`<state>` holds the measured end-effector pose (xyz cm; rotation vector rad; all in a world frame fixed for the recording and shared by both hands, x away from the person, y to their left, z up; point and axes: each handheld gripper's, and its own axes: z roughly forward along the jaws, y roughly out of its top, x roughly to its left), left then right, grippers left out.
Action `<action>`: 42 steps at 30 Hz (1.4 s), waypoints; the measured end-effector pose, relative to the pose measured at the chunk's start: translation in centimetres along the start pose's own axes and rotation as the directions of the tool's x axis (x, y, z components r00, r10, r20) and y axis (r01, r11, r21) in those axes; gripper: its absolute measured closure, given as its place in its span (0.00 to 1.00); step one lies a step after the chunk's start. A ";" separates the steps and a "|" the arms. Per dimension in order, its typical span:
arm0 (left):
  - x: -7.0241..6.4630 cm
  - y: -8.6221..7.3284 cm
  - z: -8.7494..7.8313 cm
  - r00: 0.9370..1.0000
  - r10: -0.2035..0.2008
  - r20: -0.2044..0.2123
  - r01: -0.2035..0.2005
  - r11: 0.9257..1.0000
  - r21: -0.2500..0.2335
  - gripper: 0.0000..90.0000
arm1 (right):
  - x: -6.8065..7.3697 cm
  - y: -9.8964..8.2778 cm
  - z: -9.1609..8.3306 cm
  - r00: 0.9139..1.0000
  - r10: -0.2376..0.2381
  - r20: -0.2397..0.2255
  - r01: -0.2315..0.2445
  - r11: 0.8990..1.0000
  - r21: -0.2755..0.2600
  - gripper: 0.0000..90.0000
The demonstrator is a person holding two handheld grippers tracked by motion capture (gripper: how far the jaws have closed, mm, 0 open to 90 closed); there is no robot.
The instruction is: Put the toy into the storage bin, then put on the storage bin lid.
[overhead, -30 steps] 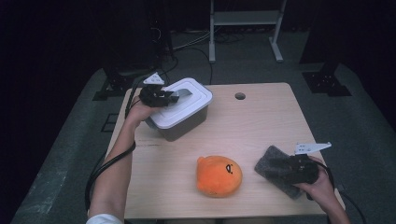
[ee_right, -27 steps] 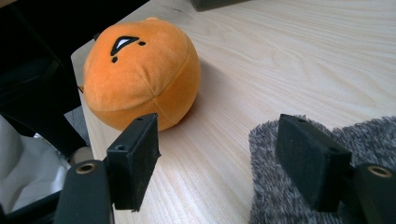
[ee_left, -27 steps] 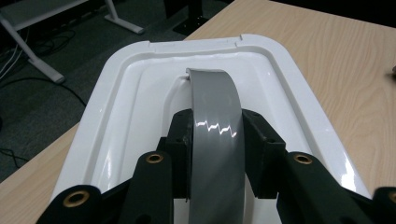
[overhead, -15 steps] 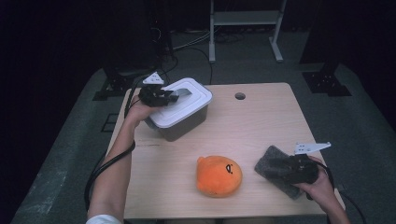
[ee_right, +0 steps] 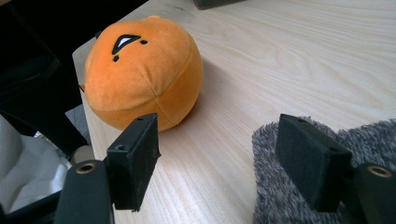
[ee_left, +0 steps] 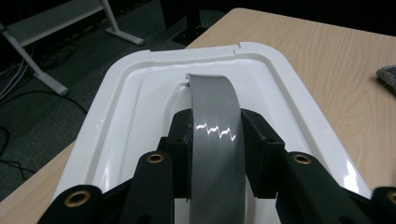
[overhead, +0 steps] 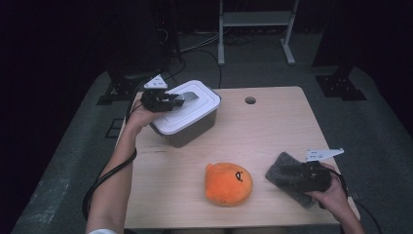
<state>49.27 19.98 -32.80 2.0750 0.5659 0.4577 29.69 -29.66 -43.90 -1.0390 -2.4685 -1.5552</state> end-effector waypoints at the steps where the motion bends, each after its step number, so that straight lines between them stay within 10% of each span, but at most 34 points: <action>1: -0.1 0.0 -0.2 1.000 0.002 0.001 -0.002 1.000 -0.002 0.74 | 0.0 0.0 0.0 1.000 -0.001 -0.001 0.001 1.000 0.000 0.33; 42: -5.4 -3.8 -9.9 0.997 0.070 0.013 -0.070 0.996 -0.052 0.74 | 0.5 0.4 0.3 1.000 -0.019 -0.006 0.019 1.000 0.002 0.33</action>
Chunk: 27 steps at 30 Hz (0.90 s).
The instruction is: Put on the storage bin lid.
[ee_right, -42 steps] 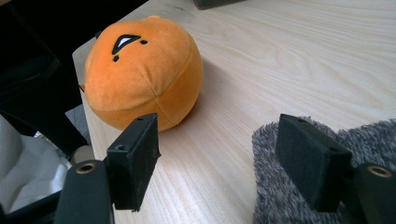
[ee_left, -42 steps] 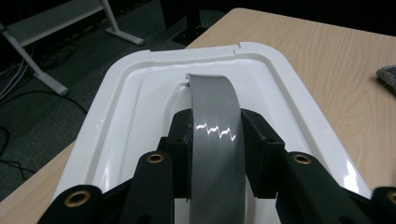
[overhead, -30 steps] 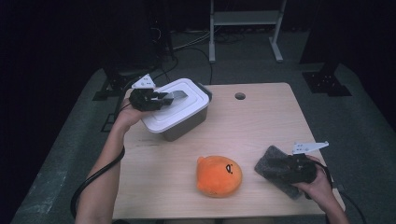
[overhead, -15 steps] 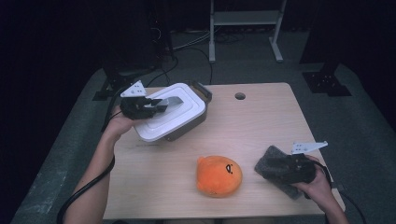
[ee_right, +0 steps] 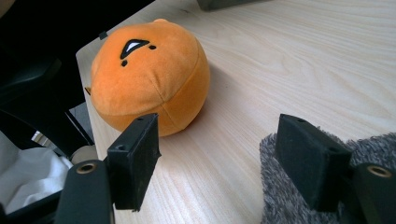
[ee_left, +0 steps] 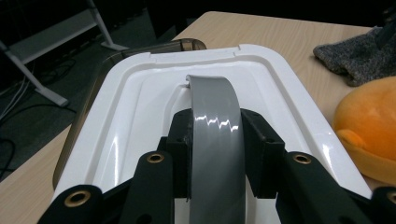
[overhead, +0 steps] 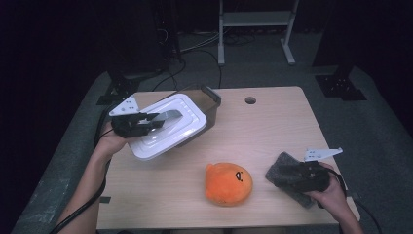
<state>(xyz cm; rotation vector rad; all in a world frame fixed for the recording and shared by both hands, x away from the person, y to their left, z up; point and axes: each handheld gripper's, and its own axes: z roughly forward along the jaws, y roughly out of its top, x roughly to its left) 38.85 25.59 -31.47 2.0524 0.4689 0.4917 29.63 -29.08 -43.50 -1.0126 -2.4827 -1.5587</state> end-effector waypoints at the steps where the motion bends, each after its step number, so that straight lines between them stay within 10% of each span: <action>1: -0.2 -0.1 -0.4 1.000 -0.003 0.001 0.003 1.000 -0.007 0.74 | 0.0 0.0 0.0 1.000 0.000 0.000 0.000 1.000 0.003 0.33; 27: -5.2 -5.4 -6.1 1.000 -0.008 0.006 0.008 0.999 -0.050 0.74 | 0.1 0.1 0.5 1.000 0.002 0.000 -0.002 1.000 0.014 0.33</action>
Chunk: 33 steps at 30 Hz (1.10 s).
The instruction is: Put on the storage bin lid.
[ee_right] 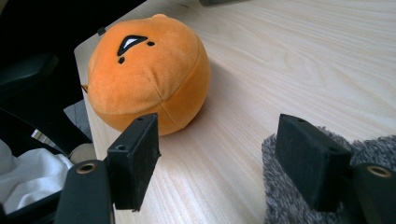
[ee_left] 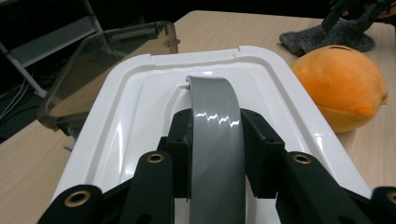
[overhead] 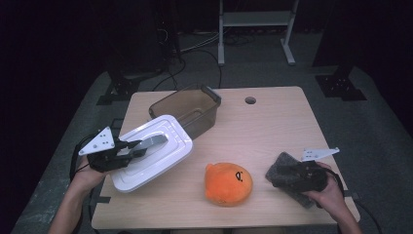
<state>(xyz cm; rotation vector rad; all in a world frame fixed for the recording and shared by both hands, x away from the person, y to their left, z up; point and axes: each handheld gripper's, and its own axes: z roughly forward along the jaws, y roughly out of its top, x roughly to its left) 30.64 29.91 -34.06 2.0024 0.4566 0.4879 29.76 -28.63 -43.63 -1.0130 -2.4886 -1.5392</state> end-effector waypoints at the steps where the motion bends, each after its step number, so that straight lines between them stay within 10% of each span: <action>1: -0.2 -0.3 -0.2 1.000 -0.004 -0.002 0.004 1.000 -0.006 0.74 | 0.0 0.0 0.0 1.000 0.000 0.001 0.000 1.000 0.000 0.33; 33: -2.9 -6.1 -2.5 0.999 -0.025 0.037 0.025 1.000 -0.008 0.74 | 0.1 0.0 0.3 1.000 -0.001 -0.003 0.001 1.000 0.010 0.33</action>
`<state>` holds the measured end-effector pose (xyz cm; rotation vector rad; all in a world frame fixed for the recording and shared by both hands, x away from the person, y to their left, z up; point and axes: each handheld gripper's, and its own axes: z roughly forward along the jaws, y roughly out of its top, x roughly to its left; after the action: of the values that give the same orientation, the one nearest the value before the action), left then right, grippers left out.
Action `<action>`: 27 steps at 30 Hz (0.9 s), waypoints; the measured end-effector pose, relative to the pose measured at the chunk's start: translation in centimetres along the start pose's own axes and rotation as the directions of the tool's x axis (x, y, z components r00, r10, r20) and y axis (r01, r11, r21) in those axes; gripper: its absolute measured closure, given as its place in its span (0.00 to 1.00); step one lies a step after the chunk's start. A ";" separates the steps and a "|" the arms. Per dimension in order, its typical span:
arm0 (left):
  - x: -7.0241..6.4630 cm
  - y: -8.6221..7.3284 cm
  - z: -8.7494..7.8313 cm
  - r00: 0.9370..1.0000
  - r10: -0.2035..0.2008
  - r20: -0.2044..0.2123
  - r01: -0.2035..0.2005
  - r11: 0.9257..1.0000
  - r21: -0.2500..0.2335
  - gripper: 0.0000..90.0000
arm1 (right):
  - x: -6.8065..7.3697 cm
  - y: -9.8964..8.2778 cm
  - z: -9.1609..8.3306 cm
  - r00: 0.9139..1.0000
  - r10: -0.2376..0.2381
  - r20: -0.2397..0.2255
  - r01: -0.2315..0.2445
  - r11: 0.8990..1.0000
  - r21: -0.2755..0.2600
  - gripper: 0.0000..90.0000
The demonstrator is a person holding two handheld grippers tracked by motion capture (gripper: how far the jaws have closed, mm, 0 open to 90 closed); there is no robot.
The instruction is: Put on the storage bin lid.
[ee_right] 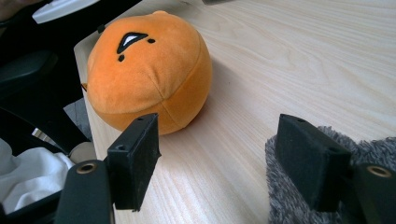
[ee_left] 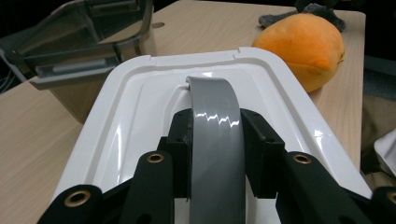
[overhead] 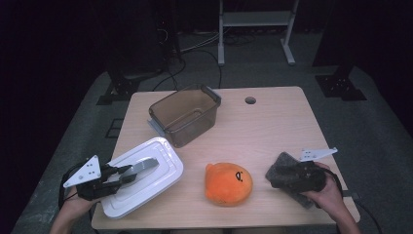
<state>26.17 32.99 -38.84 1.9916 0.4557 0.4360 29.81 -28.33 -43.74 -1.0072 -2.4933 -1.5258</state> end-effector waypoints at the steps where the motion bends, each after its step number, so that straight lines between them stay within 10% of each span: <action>1: 0.0 -0.1 0.1 1.000 -0.005 0.003 0.005 1.000 0.000 0.74 | 0.0 0.0 0.0 1.000 0.000 0.001 0.000 1.000 -0.001 0.33; 27: 1.7 -3.2 4.5 0.997 -0.067 0.046 0.061 0.991 0.116 0.74 | -0.1 -0.1 0.0 1.000 0.006 -0.001 -0.006 1.000 -0.001 0.33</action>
<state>29.43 31.80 -43.46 2.0868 0.5216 0.3253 29.84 -28.42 -43.80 -1.0127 -2.4867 -1.5257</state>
